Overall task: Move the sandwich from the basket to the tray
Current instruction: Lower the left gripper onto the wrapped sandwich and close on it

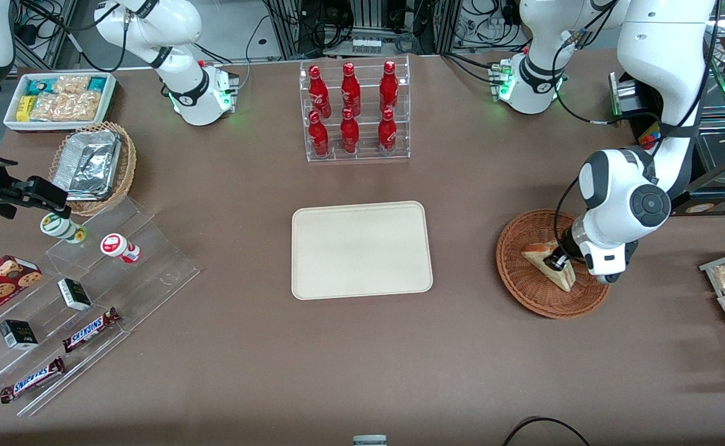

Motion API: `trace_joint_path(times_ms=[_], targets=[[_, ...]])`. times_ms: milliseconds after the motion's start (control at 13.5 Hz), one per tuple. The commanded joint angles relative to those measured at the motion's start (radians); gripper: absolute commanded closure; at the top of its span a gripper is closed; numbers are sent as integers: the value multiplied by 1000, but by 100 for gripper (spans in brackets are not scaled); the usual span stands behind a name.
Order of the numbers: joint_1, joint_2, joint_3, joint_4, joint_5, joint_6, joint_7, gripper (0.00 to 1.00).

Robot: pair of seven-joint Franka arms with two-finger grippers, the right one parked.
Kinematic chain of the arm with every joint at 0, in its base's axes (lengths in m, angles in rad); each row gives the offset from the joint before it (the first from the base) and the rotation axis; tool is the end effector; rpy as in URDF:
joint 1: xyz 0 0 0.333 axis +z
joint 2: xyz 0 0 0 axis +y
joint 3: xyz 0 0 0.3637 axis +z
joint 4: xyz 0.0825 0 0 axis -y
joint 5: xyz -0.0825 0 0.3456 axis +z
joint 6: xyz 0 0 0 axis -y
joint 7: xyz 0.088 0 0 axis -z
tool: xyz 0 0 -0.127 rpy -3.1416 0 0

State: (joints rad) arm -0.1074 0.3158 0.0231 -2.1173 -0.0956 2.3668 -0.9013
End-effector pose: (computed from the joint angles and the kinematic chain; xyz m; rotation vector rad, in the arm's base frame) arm 0.5562 -0.0500 0.3119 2.8179 1.3380 -0.1330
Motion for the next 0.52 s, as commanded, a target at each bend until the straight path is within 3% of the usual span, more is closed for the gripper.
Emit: trace_joint_path(times_ms=[0, 443], targets=[[-3, -27, 0, 25, -15, -78, -2, 100], [-47, -26, -3, 295, 2, -487, 77, 100]])
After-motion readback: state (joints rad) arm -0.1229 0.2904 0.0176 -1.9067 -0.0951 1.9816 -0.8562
